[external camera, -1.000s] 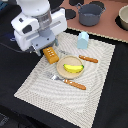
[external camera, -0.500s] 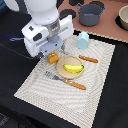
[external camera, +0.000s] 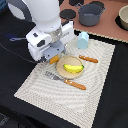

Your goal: Interact with the objects in diverse but meaningful ways.

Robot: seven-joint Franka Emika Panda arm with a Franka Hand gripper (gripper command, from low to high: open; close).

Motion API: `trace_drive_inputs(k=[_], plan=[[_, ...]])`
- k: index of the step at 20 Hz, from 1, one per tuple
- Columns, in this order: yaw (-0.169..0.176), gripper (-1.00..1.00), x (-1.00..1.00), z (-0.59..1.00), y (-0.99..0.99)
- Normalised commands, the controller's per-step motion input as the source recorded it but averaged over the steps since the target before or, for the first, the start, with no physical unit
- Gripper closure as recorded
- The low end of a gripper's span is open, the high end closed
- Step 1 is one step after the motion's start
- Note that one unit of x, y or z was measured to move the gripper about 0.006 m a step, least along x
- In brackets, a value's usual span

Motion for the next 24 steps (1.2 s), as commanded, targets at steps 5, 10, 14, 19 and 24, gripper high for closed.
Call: trace_drive_inputs(k=[5, 10, 14, 19, 24], plan=[[0.000, -1.00, -0.23, -0.03, 0.23], [0.000, -1.00, -0.23, -0.11, 0.11], [0.000, -1.00, -0.40, -0.11, 0.00], [-0.005, -1.00, -0.48, -0.10, 0.00], [-0.005, 1.00, -0.43, -0.12, 0.00]])
